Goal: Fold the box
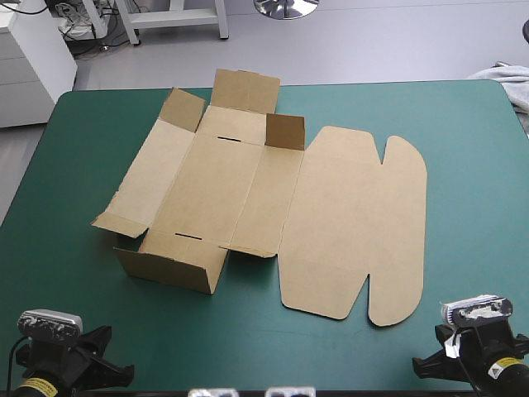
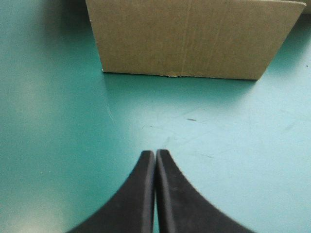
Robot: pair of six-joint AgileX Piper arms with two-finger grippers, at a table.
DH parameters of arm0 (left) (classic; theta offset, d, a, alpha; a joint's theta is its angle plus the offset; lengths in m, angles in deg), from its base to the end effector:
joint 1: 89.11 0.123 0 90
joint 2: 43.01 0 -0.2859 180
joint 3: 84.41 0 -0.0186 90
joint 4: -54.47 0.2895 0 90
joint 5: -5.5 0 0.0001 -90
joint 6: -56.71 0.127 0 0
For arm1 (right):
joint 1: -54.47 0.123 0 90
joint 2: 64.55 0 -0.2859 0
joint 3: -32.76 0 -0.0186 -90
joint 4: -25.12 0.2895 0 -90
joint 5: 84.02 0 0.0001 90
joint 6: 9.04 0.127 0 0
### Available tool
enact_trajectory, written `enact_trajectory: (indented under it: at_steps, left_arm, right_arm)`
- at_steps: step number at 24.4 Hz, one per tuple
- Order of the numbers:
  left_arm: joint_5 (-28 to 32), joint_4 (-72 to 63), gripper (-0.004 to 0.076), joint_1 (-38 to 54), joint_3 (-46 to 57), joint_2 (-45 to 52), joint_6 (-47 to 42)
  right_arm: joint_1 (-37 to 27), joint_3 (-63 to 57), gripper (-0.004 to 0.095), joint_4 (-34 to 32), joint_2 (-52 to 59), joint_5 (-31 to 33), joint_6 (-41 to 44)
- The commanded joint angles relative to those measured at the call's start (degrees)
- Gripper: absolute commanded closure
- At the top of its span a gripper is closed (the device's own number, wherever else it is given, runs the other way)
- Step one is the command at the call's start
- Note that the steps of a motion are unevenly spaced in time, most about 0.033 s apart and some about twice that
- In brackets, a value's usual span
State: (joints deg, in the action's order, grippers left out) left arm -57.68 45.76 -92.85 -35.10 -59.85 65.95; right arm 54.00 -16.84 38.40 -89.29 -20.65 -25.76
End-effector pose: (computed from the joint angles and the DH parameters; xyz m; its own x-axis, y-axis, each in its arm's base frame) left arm 0.0800 -0.0224 0.2605 -0.6105 0.1314 -0.7810 0.2266 0.9739 -0.0133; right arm 0.0988 0.0253 0.2476 -0.6952 -0.1757 -0.6970 -0.2652 0.9639 0.0216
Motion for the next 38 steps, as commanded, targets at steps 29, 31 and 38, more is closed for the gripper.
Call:
enact_trajectory:
  at_steps: [29,31,38]
  left_arm:
    - [-1.8,-1.1,0.0734,-0.2,-36.5,-39.5,-1.2]
    - [-1.0,-1.1,0.0734,-0.2,-40.4,-44.4,-1.2]
    - [-0.3,-1.1,0.0734,-0.1,-52.9,-60.5,-1.2]
  right_arm:
    - [0.2,1.2,0.0927,0.6,-0.6,-2.4,-0.5]
    - [0.2,1.2,0.0927,0.6,-0.6,-2.4,-0.5]
    - [0.2,1.2,0.0927,0.6,-0.6,-2.4,-0.5]
